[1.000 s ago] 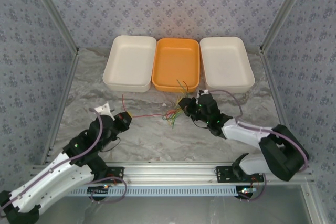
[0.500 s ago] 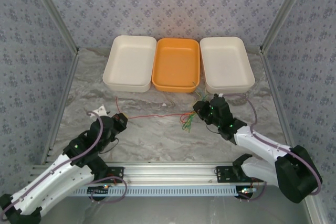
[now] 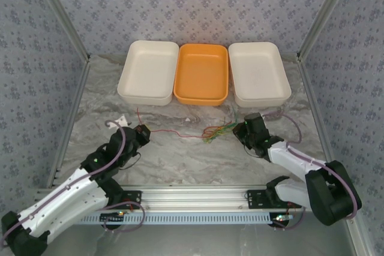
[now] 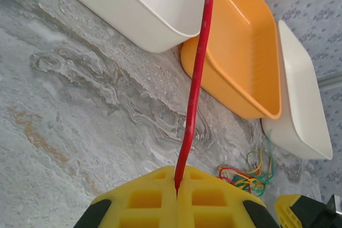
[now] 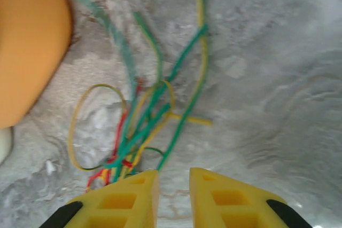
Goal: Untangle the cables
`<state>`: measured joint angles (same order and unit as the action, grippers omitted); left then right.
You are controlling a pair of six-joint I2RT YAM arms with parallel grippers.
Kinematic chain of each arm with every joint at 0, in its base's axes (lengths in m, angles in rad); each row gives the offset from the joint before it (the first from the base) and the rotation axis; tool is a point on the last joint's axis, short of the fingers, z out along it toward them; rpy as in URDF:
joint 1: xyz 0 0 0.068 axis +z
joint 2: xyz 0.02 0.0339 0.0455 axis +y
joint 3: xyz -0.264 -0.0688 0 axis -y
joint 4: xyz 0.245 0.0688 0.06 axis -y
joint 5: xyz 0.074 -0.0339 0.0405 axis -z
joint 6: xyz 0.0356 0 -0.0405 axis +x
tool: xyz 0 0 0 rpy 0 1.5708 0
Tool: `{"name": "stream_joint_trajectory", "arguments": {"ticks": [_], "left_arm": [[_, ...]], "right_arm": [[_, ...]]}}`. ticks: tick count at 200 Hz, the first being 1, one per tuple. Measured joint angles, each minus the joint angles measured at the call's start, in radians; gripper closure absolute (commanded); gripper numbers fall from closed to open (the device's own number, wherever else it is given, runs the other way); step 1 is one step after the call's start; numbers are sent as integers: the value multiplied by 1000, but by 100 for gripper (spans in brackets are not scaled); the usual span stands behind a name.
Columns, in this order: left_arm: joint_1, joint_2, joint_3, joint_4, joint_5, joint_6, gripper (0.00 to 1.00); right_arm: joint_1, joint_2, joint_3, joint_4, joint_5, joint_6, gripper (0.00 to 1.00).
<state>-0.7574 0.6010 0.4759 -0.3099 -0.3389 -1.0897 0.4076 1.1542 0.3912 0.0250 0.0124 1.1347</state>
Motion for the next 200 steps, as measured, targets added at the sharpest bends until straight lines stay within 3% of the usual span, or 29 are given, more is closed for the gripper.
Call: {"name": "stream_joint_trajectory", "arguments": {"ticks": [33, 47, 72, 102, 113, 134, 155, 166, 200], "left_arm": [[0, -25, 4, 8, 20, 19, 100], [0, -25, 6, 19, 35, 24, 100], [0, -32, 6, 26, 51, 26, 100], [0, -52, 6, 25, 63, 26, 100], [0, -63, 6, 24, 63, 26, 100], [0, -78, 6, 20, 63, 26, 100], [0, -105, 12, -6, 62, 27, 100], [0, -126, 25, -33, 60, 32, 100], [0, -184, 90, -124, 23, 50, 100]], "right_arm": [[3, -57, -7, -31, 18, -19, 43], [14, -88, -7, -29, 25, -16, 35], [24, -66, -7, 1, 17, 1, 32], [8, 86, 14, 60, -11, 30, 32], [0, 144, 39, 68, -17, 45, 36], [-20, 258, 93, 153, -46, 87, 69], [-39, 333, 117, 181, -58, 132, 83], [-47, 342, 116, 191, -58, 156, 99], [-92, 358, 111, 239, -97, 171, 100]]}}
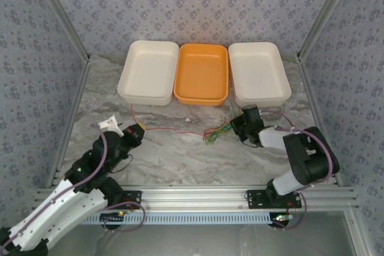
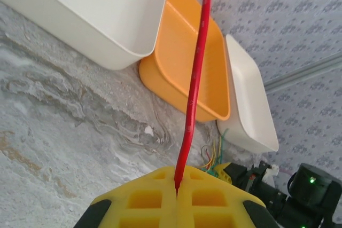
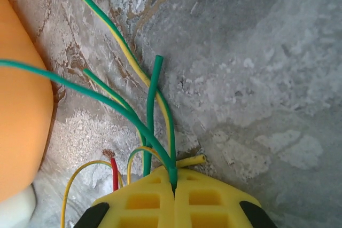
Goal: Untangle the cables
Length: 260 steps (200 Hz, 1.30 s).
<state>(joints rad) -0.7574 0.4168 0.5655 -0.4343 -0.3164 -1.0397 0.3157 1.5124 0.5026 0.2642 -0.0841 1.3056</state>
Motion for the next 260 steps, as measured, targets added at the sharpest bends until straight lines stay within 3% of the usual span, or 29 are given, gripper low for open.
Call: {"name": "stream_joint_trajectory", "arguments": {"ticks": [42, 78, 101, 117, 143, 176, 197, 219, 260], "left_arm": [[0, -30, 56, -71, -84, 14, 100], [0, 14, 72, -78, -103, 29, 100], [1, 81, 82, -56, -94, 33, 100], [4, 105, 83, -37, -90, 38, 100], [5, 116, 102, -17, -81, 45, 100], [18, 124, 117, 49, -52, 49, 100], [55, 198, 164, 90, 20, 89, 100], [129, 315, 244, 156, 190, 164, 100], [184, 494, 433, 174, 509, 378, 100]], "right_arm": [[-116, -86, -35, -61, 44, -39, 100], [-138, -182, -40, -156, 82, -78, 100], [-138, -215, -40, -205, 98, -109, 68], [-137, -257, -39, -245, 109, -134, 52], [-121, -381, -29, -324, 127, -191, 42], [-86, -585, -10, -420, 134, -245, 39], [-31, -709, -6, -443, 121, -324, 42], [64, -787, 0, -394, 40, -498, 38], [331, -748, 171, -393, -132, -895, 27]]}}
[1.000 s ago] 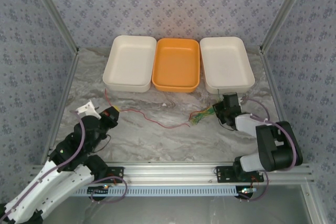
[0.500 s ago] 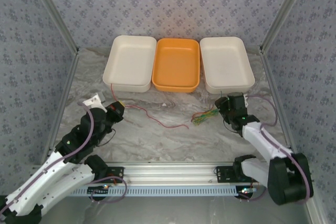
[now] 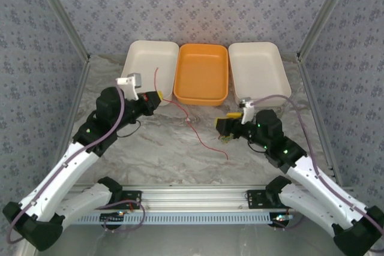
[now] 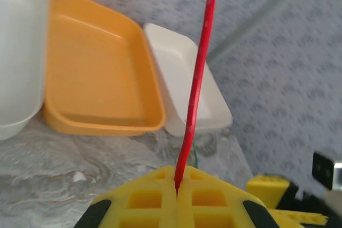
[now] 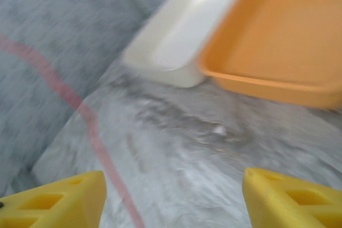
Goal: Untangle the cables
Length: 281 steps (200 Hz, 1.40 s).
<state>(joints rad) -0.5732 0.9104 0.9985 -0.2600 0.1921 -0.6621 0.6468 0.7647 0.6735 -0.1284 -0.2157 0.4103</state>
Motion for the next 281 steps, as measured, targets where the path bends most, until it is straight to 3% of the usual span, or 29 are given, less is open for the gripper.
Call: {"name": "stream_joint_trajectory", "arguments": {"ticks": [44, 77, 111, 143, 166, 185, 188, 192, 202, 210, 227, 252, 281], "left_arm": [[0, 82, 121, -5, 184, 132, 100], [0, 115, 124, -8, 222, 157, 100], [2, 135, 124, -9, 231, 158, 100], [2, 142, 124, -8, 231, 161, 100], [2, 145, 124, -6, 231, 161, 100], [2, 145, 124, -5, 225, 161, 100], [2, 145, 124, -5, 222, 160, 94], [2, 145, 124, -5, 217, 160, 80], [2, 145, 124, -10, 195, 154, 25], [2, 143, 124, -16, 168, 144, 3], [2, 124, 123, -41, 91, 111, 1], [3, 55, 112, -61, -10, 44, 2], [-80, -11, 8, -11, -80, -39, 4]], "right_arm": [[47, 264, 271, -26, -142, -221, 33], [64, 385, 301, -37, -200, -268, 43], [76, 422, 301, -29, -246, -268, 45], [93, 428, 300, -5, -253, -249, 72], [93, 444, 299, 10, -252, -239, 99], [93, 447, 299, 21, -241, -228, 100], [93, 447, 299, 24, -239, -226, 100], [94, 447, 299, 24, -233, -226, 100], [93, 446, 300, 23, -214, -224, 100], [88, 444, 301, 13, -193, -224, 100], [53, 432, 312, -32, -145, -220, 100], [-79, 401, 343, -79, -85, -196, 100], [-361, 467, 506, -166, -45, -150, 100]]}}
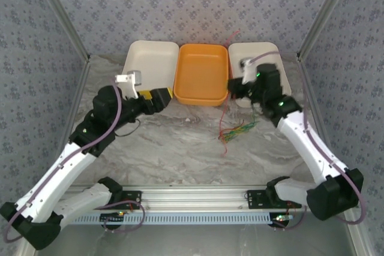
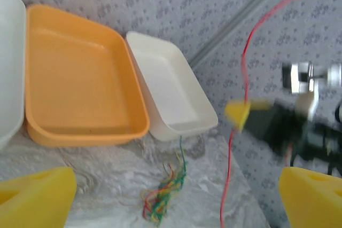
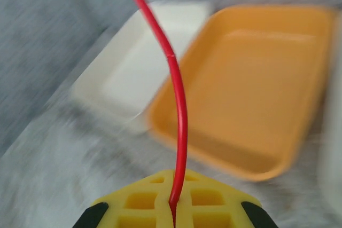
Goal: Untangle the cables
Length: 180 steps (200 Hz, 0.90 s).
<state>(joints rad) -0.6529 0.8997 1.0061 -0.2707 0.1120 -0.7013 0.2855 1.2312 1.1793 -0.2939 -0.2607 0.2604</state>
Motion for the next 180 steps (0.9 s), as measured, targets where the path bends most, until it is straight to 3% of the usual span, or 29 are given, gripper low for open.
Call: {"name": "stream_joint_trajectory", "arguments": {"ticks": [30, 81, 160, 180], "left_arm": [[-168, 24, -129, 62, -74, -53, 5], [-377, 45, -248, 111, -257, -67, 5], [-448, 111, -281, 220, -338, -78, 6], [-449, 129, -282, 223, -341, -79, 7]], "right_arm": [[-171, 168, 209, -25, 91, 17, 100], [-264, 536, 513, -114, 221, 16, 100], [-299, 1002, 992, -358, 334, -53, 100], [-298, 1053, 1038, -400, 336, -68, 77]]}}
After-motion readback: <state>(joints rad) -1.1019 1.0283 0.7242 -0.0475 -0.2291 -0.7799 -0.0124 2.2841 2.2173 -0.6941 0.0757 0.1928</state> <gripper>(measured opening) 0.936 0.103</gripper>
